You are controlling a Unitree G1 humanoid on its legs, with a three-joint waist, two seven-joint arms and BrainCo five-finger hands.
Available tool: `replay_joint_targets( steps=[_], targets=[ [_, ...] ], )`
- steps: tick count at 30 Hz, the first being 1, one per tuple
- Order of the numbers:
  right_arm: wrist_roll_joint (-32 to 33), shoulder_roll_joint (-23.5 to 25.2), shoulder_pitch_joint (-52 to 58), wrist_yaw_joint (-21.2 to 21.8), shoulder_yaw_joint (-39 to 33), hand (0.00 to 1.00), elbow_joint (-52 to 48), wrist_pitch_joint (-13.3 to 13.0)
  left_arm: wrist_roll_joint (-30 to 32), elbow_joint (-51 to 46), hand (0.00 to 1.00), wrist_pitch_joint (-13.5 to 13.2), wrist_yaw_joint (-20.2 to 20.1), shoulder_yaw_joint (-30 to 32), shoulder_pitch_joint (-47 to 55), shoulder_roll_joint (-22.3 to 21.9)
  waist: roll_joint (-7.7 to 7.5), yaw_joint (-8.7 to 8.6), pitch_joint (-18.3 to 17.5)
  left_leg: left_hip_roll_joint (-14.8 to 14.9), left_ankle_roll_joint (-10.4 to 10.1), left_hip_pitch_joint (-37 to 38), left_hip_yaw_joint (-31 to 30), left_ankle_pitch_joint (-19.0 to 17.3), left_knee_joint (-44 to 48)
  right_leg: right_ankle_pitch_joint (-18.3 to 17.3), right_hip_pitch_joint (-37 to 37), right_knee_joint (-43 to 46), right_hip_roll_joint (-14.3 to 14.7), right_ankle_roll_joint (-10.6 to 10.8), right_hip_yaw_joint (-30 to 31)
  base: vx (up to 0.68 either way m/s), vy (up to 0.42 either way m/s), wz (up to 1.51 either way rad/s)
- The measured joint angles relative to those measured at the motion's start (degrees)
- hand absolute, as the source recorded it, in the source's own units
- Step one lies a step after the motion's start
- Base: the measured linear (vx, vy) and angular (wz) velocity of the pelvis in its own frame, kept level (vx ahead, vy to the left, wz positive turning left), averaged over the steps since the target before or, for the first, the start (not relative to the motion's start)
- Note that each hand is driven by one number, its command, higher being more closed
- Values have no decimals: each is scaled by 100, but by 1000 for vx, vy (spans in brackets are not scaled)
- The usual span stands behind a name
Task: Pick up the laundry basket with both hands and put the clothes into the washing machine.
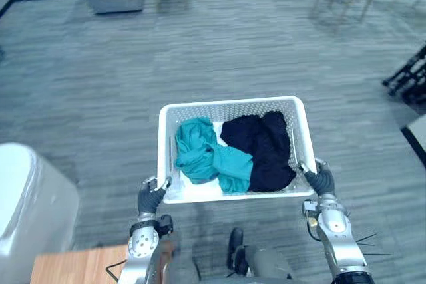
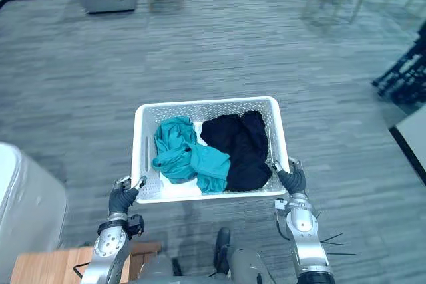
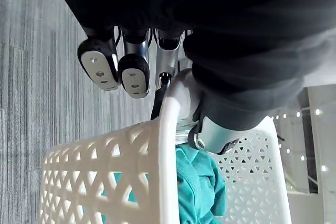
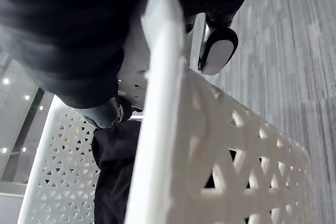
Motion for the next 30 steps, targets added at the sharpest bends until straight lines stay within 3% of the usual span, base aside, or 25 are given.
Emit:
replay_joint_targets(
  steps=[1,2,4,5,6,7,8,9,10,11,12,14,16,18,19,20,21,22,23,24,25,26,27,28,30],
  targets=[
    [-1,-35,46,1,13,100,-37,9,0,-2,100,0,-4,1,11,-25,82,0,-27,8,-140,-28,-10,149,-576,-1,133,-236,80,89,59,372,116,-83],
    [-3,-87,118,4,35,100,-68,20,3,9,100,-4,-11,44,59,-116,207,166,-43,130,-49,2,8,717,-901,2,264,-251,251,231,307,384,151,-79],
    [-6,-46,240,-3,-23,100,-148,47,6,1,100,19,-49,41,83,-127,255,201,-47,107,22,-133,2,856,-447,-84,204,81,154,347,358,371,184,-37],
    [-17,1,296,-2,-65,100,-148,99,22,-1,100,58,-105,54,86,-224,220,161,-83,54,320,-149,5,920,-416,-270,237,129,89,444,294,362,204,28],
    [-54,67,352,0,-108,100,-149,110,42,8,100,74,-115,64,90,-211,89,153,-120,-107,537,-116,111,835,-448,-704,50,637,-115,667,278,391,209,31],
    [-64,122,396,0,-137,100,-149,110,49,11,100,82,-121,52,103,-202,-2,153,-125,-208,609,-34,216,789,-519,-947,-59,996,-251,900,263,430,170,38],
    [-115,239,504,10,-228,100,-142,106,72,88,100,88,-131,-12,92,-179,-132,118,-111,-368,890,251,273,620,-589,-1360,-367,2223,-511,1505,355,371,113,41],
    [-150,261,550,10,-249,100,-139,111,77,156,100,97,-139,-21,84,-139,-204,102,-129,-485,954,335,234,501,-553,-1289,-636,3013,-671,1676,466,494,128,66],
    [-266,365,626,13,-284,100,-108,131,84,202,100,205,-138,-42,98,-86,-309,-15,-121,-718,1020,661,121,330,-601,-966,-1056,4406,-1044,1789,487,535,122,68],
    [-307,425,625,16,-282,100,84,132,105,207,100,257,-137,-76,129,3,-330,-39,-113,-846,1064,1128,45,205,-761,-772,-1363,5413,-1300,1468,397,571,104,58],
    [-308,433,623,19,-284,100,165,132,133,204,100,261,-134,-101,125,36,-311,-51,-108,-859,1094,1335,-6,143,-859,-876,-1448,5657,-1352,1223,322,616,73,42],
    [-307,456,553,22,-289,100,224,116,163,183,100,255,-120,-121,65,127,-110,-144,-119,-773,1066,2000,-283,6,-1325,-1215,-1883,5314,-1289,681,68,696,17,40],
    [-306,446,491,25,-327,100,212,107,162,184,100,255,-120,-163,-22,184,15,-257,-86,-646,1063,2333,-449,-1,-1631,-1242,-2164,4400,-1150,633,17,697,-56,51],
    [-281,438,434,25,-408,100,206,108,185,196,100,258,-120,-181,-304,215,74,-379,9,-469,966,2890,-546,-49,-1890,-446,-2507,2122,-950,987,323,723,-137,54],
    [-273,453,436,24,-424,100,194,108,205,194,100,256,-120,-193,-369,253,-5,-404,-10,-501,871,3130,-564,-91,-1970,12,-2489,1078,-940,1190,511,698,-188,34],
    [-273,445,448,23,-424,100,144,109,231,193,100,253,-121,-227,-401,323,-89,-447,8,-530,668,3425,-590,-197,-2018,159,-2521,605,-1000,1172,582,727,-206,32],
    [-277,411,466,23,-425,100,100,117,236,242,100,262,-121,-279,-406,336,-54,-507,31,-468,396,3869,-652,-360,-1993,920,-2517,822,-958,892,678,801,-194,18],
    [-278,363,459,23,-436,100,111,131,237,242,100,269,-119,-280,-394,288,66,-498,-14,-331,378,3959,-658,-350,-1928,1222,-2560,1124,-893,738,647,835,-201,12],
    [-279,320,416,23,-481,100,105,154,248,238,100,271,-119,-280,-455,157,180,-505,-85,-165,63,3868,-765,-142,-1550,1305,-2808,1941,-811,636,646,995,-264,12],
    [-266,296,403,26,-549,100,100,151,250,257,100,272,-120,-314,-547,135,245,-501,-74,-39,-129,3655,-872,277,-841,827,-2868,2582,-761,471,461,802,-268,17],
    [-260,296,400,27,-566,100,100,150,251,260,100,272,-120,-324,-571,133,251,-492,-73,21,-180,3441,-865,617,-332,575,-2812,2763,-731,432,441,775,-285,18],
    [-226,278,406,27,-567,100,102,159,249,317,100,272,-120,-319,-571,96,286,-481,-16,215,-455,2930,-848,1823,921,167,-2414,2795,-662,387,397,758,-227,12],
    [-213,227,404,25,-572,100,108,194,247,394,100,273,-122,-328,-566,43,439,-410,75,533,-472,2277,-764,2225,2473,-23,-1761,2480,-475,307,272,749,-195,1],
    [-206,207,403,21,-572,100,108,196,247,396,100,271,-121,-330,-544,8,462,-302,93,699,-351,1930,-634,1993,3265,-96,-1449,2306,-351,260,265,716,-152,-15],
    [-108,185,351,18,-524,100,106,180,220,391,100,248,-123,-321,-502,24,378,-49,181,788,187,926,-158,1056,4176,-282,-353,1592,-218,146,329,675,-111,-17]
  ],
)
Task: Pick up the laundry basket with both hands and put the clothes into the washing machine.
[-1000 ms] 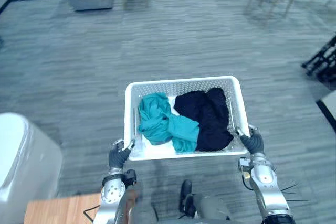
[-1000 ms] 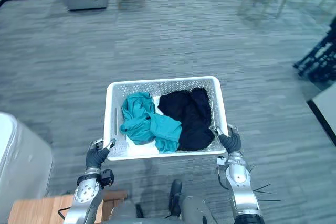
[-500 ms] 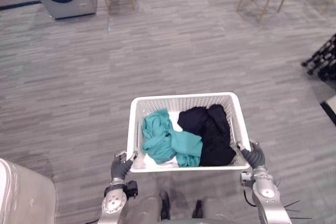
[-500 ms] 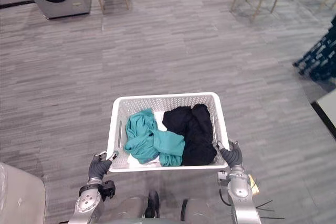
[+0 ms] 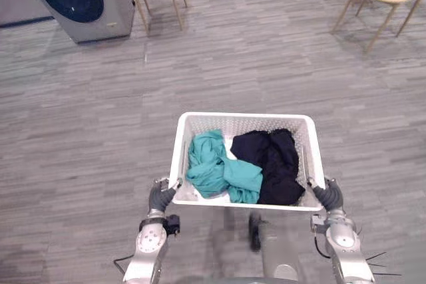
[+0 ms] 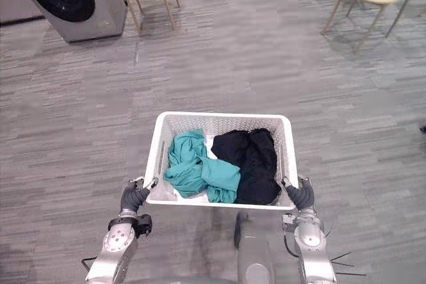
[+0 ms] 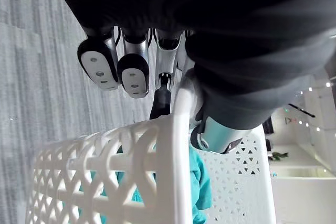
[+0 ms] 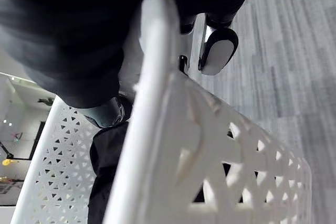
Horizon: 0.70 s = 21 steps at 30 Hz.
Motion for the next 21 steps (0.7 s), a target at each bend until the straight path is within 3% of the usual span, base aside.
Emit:
replay_joint_targets(
  steps=[1,2,3,4,5,6,7,8,9,10,11,12,13,14,15,16,17,19,20,21],
  targets=[
    [17,-75,-96,0,62,100,0,-2,-14,-35,100,-57,0,30,3,-1,-82,74,11,-91,82,-505,366,-386,-387,-13,479,-455,-23,21,76,662,-46,-10],
    [18,-118,-187,0,98,100,0,-3,-21,-75,100,-78,0,69,14,-8,-92,114,31,-154,126,-769,516,-539,-732,-41,688,-651,-38,59,124,786,-9,-26],
    [18,-172,-357,2,136,100,3,-3,-43,-142,100,-87,-2,121,56,-41,-107,195,52,-360,155,-1130,670,-658,-1718,-95,1007,-931,-107,144,205,651,54,-27],
    [18,-210,-452,3,160,100,6,-4,-44,-231,100,-86,-2,154,127,-86,-139,217,71,-589,65,-1264,692,-597,-2881,-155,1264,-1113,-183,223,235,802,107,-26],
    [19,-280,-517,6,189,100,32,-16,-42,-358,100,-86,-6,175,223,-103,-89,245,61,-773,-287,-1314,699,-291,-4512,-234,1641,-1374,-233,367,266,697,128,-16],
    [20,-322,-530,9,195,100,43,-24,-41,-430,100,-83,-8,172,267,-133,-29,300,41,-769,-423,-1323,702,-119,-5167,-294,1810,-1503,-215,451,302,729,203,-27],
    [24,-374,-580,12,214,100,115,-43,-33,-546,100,-81,-8,171,329,-193,76,373,19,-707,-367,-1441,746,380,-5509,-443,2152,-1704,-181,601,361,770,245,-28],
    [24,-301,-615,3,211,100,209,-41,-30,-556,100,-55,-6,185,328,-157,-15,422,-40,-878,252,-1378,871,922,-5222,-567,2460,-1811,-359,728,395,782,254,-9],
    [23,-276,-624,3,212,100,255,-40,-29,-591,100,-31,-6,210,323,-162,-180,386,-67,-1062,852,-1409,851,732,-4996,-552,2589,-1799,-564,779,329,826,276,25],
    [23,-284,-646,22,211,100,314,-41,-27,-618,100,-30,-6,229,325,-187,-287,345,-55,-1157,1068,-1417,893,486,-4661,-482,2609,-1581,-757,944,325,820,303,28],
    [21,-264,-647,57,194,100,378,-38,-19,-624,100,-13,-7,217,375,-199,-345,377,-67,-1186,1180,-1405,946,96,-4226,-447,2358,-727,-881,1086,487,804,312,10],
    [2,-211,-632,75,195,100,381,-37,-18,-624,100,-3,-7,215,417,-173,-386,411,-78,-1212,1193,-1332,984,-85,-4105,-436,2101,-37,-929,1395,563,734,291,-14],
    [-21,-133,-611,107,182,100,382,-39,-25,-623,100,6,-7,209,465,-130,-414,431,-75,-1275,1124,-1081,963,-425,-4071,-214,1610,1215,-1035,1972,760,697,265,3],
    [-119,-60,-583,111,134,100,407,-39,-38,-620,100,40,-7,199,437,-37,-461,348,-72,-1435,1075,-731,837,-850,-4079,11,1025,2879,-1078,2017,982,826,273,32],
    [-127,45,-535,110,106,100,501,-36,-37,-617,100,89,-9,193,407,52,-546,276,-63,-1646,1094,-230,758,-1087,-4189,-115,507,4219,-1225,1916,1018,689,195,45],
    [-136,71,-512,110,110,100,554,-35,-30,-616,100,92,-8,188,422,71,-553,244,-59,-1713,1085,63,720,-1165,-4314,-240,304,4583,-1249,1706,950,674,141,46],
    [-170,101,-432,112,132,100,570,-40,-29,-610,100,97,-8,181,440,114,-520,147,-70,-1797,1087,636,571,-1215,-4722,-555,-109,4812,-1259,1161,719,652,110,36],
    [-173,125,-371,118,130,100,530,-66,-30,-598,100,88,-10,108,339,312,-436,-62,-120,-1804,1090,1479,197,-1220,-5486,-981,-1173,4061,-1020,731,283,711,79,63],
    [-173,121,-366,118,117,100,528,-72,-31,-560,100,88,-13,67,277,378,-437,-104,-120,-1802,1087,1649,99,-1220,-5637,-981,-1422,3614,-928,714,267,658,4,82],
    [-170,107,-329,115,64,100,529,-69,-31,-413,100,88,-13,-29,129,444,-418,-197,-118,-1767,1006,1983,-77,-1241,-5867,-837,-1704,2298,-760,767,281,540,-35,71]
  ],
)
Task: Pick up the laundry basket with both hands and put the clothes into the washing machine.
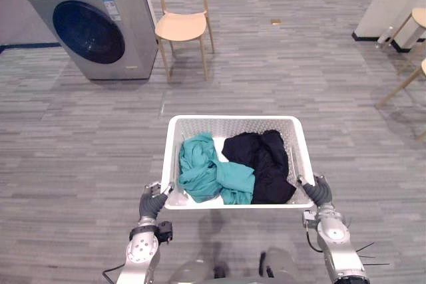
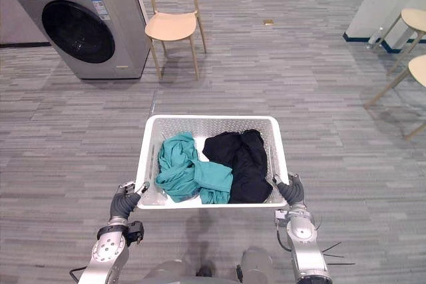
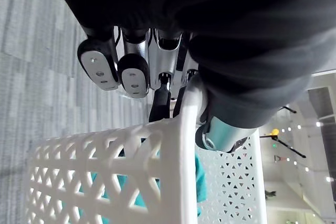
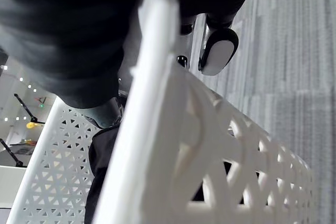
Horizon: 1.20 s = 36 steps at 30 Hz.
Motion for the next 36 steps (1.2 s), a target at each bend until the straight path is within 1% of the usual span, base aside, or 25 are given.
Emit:
replay_joint_targets(
  steps=[2,3,4,5,6,7,8,9,10,11,12,16,17,19,20,22,24,25,27,28,29,30,31,34,36],
  targets=[
    [1,-3,83,-2,-18,100,-18,11,1,55,100,0,-2,-56,-56,47,-101,-152,-28,-36,-162,413,-245,-79,-228,680,-76,-2006,48,314,61,710,-104,88],
    [-3,14,211,-7,-24,100,-115,32,45,73,100,-1,-8,-96,-64,99,-268,-182,-55,-144,-415,782,-418,-223,-341,1049,-248,-2800,27,346,101,937,-184,90],
    [-10,-9,309,-9,-28,100,-143,57,51,227,100,-1,-21,-134,-54,76,-274,-191,-93,-112,-543,1122,-589,-341,-274,1835,-276,-2711,81,-59,287,819,-171,69],
    [-13,-21,351,-12,-50,100,-144,88,51,313,100,6,-21,-168,-39,8,-159,-231,-175,-12,-547,1176,-663,-338,-192,2176,-282,-2524,134,-205,247,862,-190,54],
    [-20,-106,376,-1,-128,100,-147,162,66,377,100,11,-25,-211,-23,-198,173,-238,-264,280,-606,1096,-764,-302,271,2248,-311,-2066,259,-302,132,839,-177,33],
    [-20,-133,362,7,-178,100,-148,209,105,420,100,9,-35,-212,-55,-266,387,-231,-275,476,-824,847,-793,-165,985,1896,-292,-1699,359,-383,-62,981,-243,36],
    [-21,-133,363,9,-196,100,-155,210,115,477,100,9,-44,-192,-103,-285,448,-236,-234,618,-1258,334,-703,481,2256,1425,-149,-1360,441,-466,-212,791,-214,26],
    [-21,-143,363,9,-183,100,-164,211,115,493,100,9,-44,-180,-85,-303,492,-220,-196,741,-1420,70,-595,1096,2937,1251,89,-1370,468,-472,-232,766,-164,16],
    [-18,-124,375,4,-165,100,-173,228,112,554,100,9,-86,-185,-55,-309,597,-120,-148,1195,-1622,-470,-339,1804,4326,1052,655,-1644,627,-534,-265,722,-96,1],
    [-4,-107,378,-22,-165,100,-218,239,103,565,100,-12,-111,-194,-58,-273,605,-42,-136,1661,-1148,-1087,56,1429,5578,886,1211,-1967,779,-582,-314,693,-67,3],
    [4,-91,377,-44,-164,100,-307,238,95,566,100,-18,-115,-174,-57,-265,540,7,-89,1797,-909,-1485,272,1150,5983,755,1638,-2204,796,-592,-300,528,-69,8],
    [10,-103,310,-140,-200,100,-700,183,-9,464,100,-120,-202,-109,-49,-279,276,161,24,1578,-663,-2832,816,338,4588,523,2866,-3159,497,-405,-248,665,19,7],
    [13,-136,238,-144,-231,100,-696,182,-6,351,100,-132,-242,-94,-60,-292,148,210,90,1289,-730,-3140,773,383,3282,402,3141,-3294,277,-252,-248,467,113,2],
    [11,-172,191,-148,-229,100,-686,180,6,245,100,-126,-241,-87,-4,-325,201,233,74,1044,-1306,-3248,541,1057,849,267,3599,-3677,80,60,-256,762,260,-8],
    [9,-174,186,-164,-202,100,-614,181,31,179,100,-122,-238,-81,33,-292,212,259,64,1003,-1266,-3219,639,1845,866,177,3908,-3894,5,184,-214,798,306,-13],
    [7,-122,179,-208,-204,100,-593,190,48,78,100,-47,-224,-36,-26,-314,140,207,28,837,-786,-3419,730,1661,1580,264,4125,-3923,-257,251,-146,636,282,13],
    [6,-102,191,-232,-216,100,-583,190,62,-2,100,-3,-226,-48,-12,-319,101,234,37,793,-372,-3485,830,1123,2374,308,3966,-3108,-449,324,3,680,316,9],
    [5,-65,192,-232,-217,100,-582,190,63,-1,100,-2,-226,-54,4,-314,104,235,35,793,-380,-3385,856,897,2458,294,3789,-2578,-498,352,71,615,289,-14],
    [-24,109,143,-234,-224,100,-470,188,57,2,100,10,-226,-55,16,-105,-134,211,12,555,-603,-2773,945,317,2324,583,2496,638,-804,962,542,611,283,-11],
    [-34,163,152,-234,-224,100,-389,188,57,2,100,30,-227,-59,13,-54,-207,178,14,448,-583,-2535,949,283,2194,562,2235,1312,-900,912,509,708,260,5],
    [-56,225,172,-233,-220,100,-204,188,60,6,100,46,-227,-59,40,-41,-238,144,20,301,-562,-1959,946,230,1771,384,1829,2069,-929,573,325,636,170,5],
    [-67,243,188,-232,-210,100,-141,189,61,10,100,56,-227,-59,60,-36,-179,108,32,264,-560,-1438,940,231,1321,178,1454,2160,-811,252,120,612,152,0],
    [-67,252,191,-231,-202,100,-143,189,61,10,100,56,-226,-59,60,-16,-136,77,27,265,-557,-1205,931,234,1113,45,1217,2032,-695,203,-36,576,113,-2],
    [-67,266,188,-230,-187,100,-155,187,60,19,100,52,-233,-101,5,134,-61,-55,24,261,-600,-288,886,239,356,-223,403,315,-218,-103,-818,539,54,8],
    [-66,266,194,-238,-201,100,-192,186,63,37,100,50,-235,-110,-76,145,-80,-138,1,198,-753,164,844,185,-31,457,204,-1607,124,-297,-1249,688,17,21]
  ],
)
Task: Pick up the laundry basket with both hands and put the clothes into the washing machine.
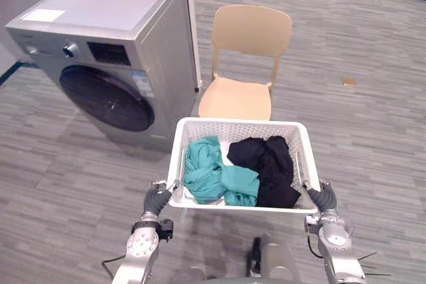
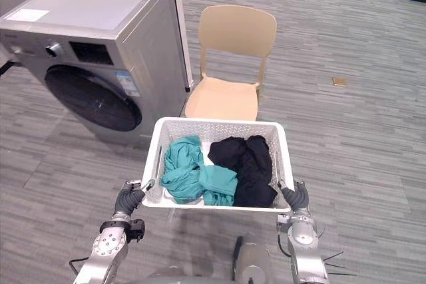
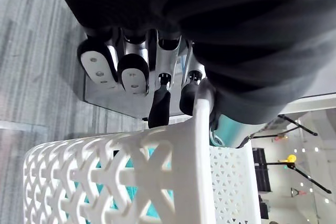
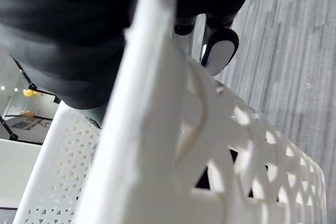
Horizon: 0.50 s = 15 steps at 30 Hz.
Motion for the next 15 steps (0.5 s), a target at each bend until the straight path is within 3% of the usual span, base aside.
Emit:
replay_joint_targets(
  steps=[1,2,3,5,6,7,8,9,10,12,14,15],
  targets=[
    [1,-9,23,-2,0,100,-18,-1,1,36,100,-4,-2,-18,-53,29,-99,-15,-33,-132,-110,246,-59,-65,-178,568,-104,-833,126,-200,-72,838,-19,42],
    [-1,-58,103,-11,-24,100,-12,7,57,306,100,-9,-2,-141,-148,0,-53,-134,-104,-178,-247,628,-268,-151,-253,1676,-71,-856,233,-1021,174,990,-23,13],
    [-4,-229,86,5,-42,100,-7,29,106,434,100,4,-4,-166,-143,-171,309,-97,-227,91,-317,619,-321,-98,-101,1359,-74,-632,430,-961,206,734,-37,5],
    [-4,-246,132,25,-109,100,-20,32,137,482,100,5,-14,-172,-248,-205,343,-90,-211,202,-480,313,-494,200,859,940,-23,-216,400,-985,199,548,-51,-7],
    [2,-216,234,46,-174,100,-26,32,208,544,100,5,-37,-193,-270,-262,347,-119,-201,232,-550,113,-531,621,1618,698,236,-129,351,-907,151,522,-66,20],
    [4,-211,347,56,-200,100,-30,32,220,607,100,5,-79,-197,-227,-343,346,-127,-172,324,-700,-85,-549,1375,2434,509,677,-251,346,-830,162,740,-63,17],
    [8,-203,477,66,-210,100,-127,33,220,611,100,-42,-120,-247,-108,-354,344,-114,-152,705,-783,-509,-492,1309,3825,360,1261,-579,421,-770,190,597,-26,5],
    [8,-203,512,65,-224,100,-239,32,214,611,100,-71,-120,-271,-91,-330,418,-108,-183,938,-715,-817,-405,1122,4402,313,1531,-740,481,-755,195,572,-8,-9],
    [8,-212,510,65,-225,100,-352,29,209,610,100,-81,-120,-270,-92,-314,366,-83,-152,1159,-565,-1184,-308,846,4819,298,1764,-944,530,-739,238,505,27,-30],
    [13,-242,439,64,-248,100,-523,17,152,596,100,-184,-120,-257,-123,-313,334,80,-143,1343,-366,-1951,-231,262,4587,330,2234,-1412,493,-686,507,552,71,-47],
    [7,-267,386,64,-248,100,-502,18,152,595,100,-184,-125,-256,-121,-316,300,211,-127,1241,-331,-2346,-398,89,3721,330,2377,-1469,356,-666,695,364,180,-53],
    [-2,-264,376,65,-244,100,-473,18,153,587,100,-185,-125,-251,-121,-307,246,222,-106,1075,-335,-2526,-587,92,3005,268,2436,-1451,195,-494,829,326,243,-53]
  ],
)
